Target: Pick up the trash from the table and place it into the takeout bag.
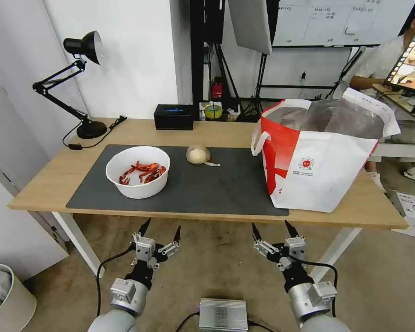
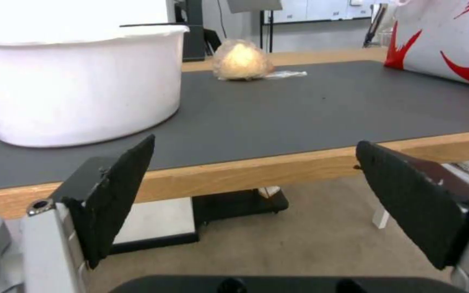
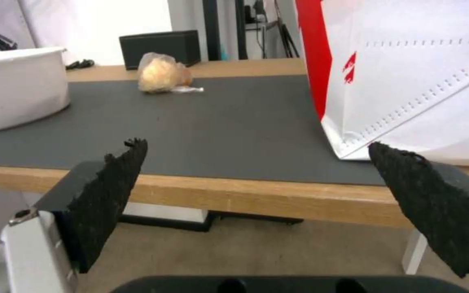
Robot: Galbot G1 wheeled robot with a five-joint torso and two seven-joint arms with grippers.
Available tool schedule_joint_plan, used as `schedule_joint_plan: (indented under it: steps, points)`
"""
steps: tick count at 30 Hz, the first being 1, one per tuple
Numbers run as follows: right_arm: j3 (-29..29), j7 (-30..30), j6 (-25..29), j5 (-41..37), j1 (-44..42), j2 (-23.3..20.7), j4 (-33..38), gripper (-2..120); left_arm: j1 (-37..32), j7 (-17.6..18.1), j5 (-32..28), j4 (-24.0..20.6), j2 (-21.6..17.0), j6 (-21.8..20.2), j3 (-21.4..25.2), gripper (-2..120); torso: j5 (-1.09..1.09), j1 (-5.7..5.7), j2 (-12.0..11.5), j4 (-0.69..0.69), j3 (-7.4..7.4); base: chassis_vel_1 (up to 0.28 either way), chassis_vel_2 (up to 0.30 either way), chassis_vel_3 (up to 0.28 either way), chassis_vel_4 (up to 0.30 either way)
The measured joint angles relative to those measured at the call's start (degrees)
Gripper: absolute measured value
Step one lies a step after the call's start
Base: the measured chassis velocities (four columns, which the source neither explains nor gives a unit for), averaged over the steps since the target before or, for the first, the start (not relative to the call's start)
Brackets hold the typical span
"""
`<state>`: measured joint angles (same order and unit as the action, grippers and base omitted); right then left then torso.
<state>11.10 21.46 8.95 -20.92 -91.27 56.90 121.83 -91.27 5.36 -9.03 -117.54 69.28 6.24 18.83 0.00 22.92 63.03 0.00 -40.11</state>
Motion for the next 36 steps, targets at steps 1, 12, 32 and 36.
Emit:
schedule_joint_plan:
  steps: [1, 12, 32, 36]
  points:
    - [0.0, 0.0, 0.0, 0.0, 0.0, 0.0, 0.0, 100, 0.0, 0.0, 0.0, 0.0, 0.0, 0.0, 0.0, 100, 0.0, 0.0, 0.0, 0.0, 0.0, 0.0, 0.0, 0.0, 0.0]
    - [-0.48, -5.4, -0.03, -8.31, 7.72, -1.77, 0.41, 100, 0.12, -0.01, -0.06, 0.21, 0.02, 0.0, 0.12, 100, 0.02, 0.0, 0.0, 0.01, 0.0, 0.0, 0.0, 0.0, 0.0]
    - [-6.23, -11.36, -8.85, -24.95, 32.59, -8.07, -7.07, 100, -1.77, 0.24, -0.16, -0.05, 0.29, 0.06, 2.54, 100, 0.01, 0.0, 0.0, 0.01, -0.01, 0.0, 0.0, 0.0, 0.0]
    - [-10.88, -11.35, -9.54, -25.71, 38.72, -7.04, -11.23, 100, -2.33, 0.31, -0.16, -0.31, 0.48, 0.07, 3.36, 100, 0.01, 0.0, 0.0, 0.01, -0.01, 0.0, 0.0, 0.0, 0.0]
